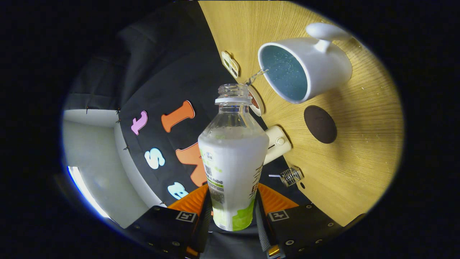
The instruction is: Take the bottle from table, then pour the juice into the cup, finally place the bottle on the coaster
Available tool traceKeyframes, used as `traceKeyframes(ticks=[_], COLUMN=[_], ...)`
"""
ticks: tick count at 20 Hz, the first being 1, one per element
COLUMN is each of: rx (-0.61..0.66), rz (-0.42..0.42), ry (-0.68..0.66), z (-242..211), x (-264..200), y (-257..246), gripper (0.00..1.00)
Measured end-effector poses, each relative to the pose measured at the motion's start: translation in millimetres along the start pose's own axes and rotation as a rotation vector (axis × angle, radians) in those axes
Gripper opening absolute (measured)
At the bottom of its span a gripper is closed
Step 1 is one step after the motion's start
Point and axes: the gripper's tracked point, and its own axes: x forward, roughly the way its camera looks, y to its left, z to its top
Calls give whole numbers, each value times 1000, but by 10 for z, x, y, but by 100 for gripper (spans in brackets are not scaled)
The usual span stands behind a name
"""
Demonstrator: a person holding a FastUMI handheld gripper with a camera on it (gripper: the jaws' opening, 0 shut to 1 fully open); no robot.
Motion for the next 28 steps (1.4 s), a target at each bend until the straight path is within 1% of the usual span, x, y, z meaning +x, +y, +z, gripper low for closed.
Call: traceKeyframes(ticks=[10, 13, 15, 19, 22, 24, 28], rx=[64, 73, 45, -86, -238, -411, -787], rz=[15, 18, -5, -95, -136, -169, -143], ry=[3, 1, -10, -11, -2, 11, 51], z=[-35, -15, 3, 85, 123, 110, 89], x=[41, 41, 44, 33, -15, -16, 11], y=[84, 82, 30, -296, -493, -611, -608], gripper=[58, 58, 58, 58, 58, 58, 58])
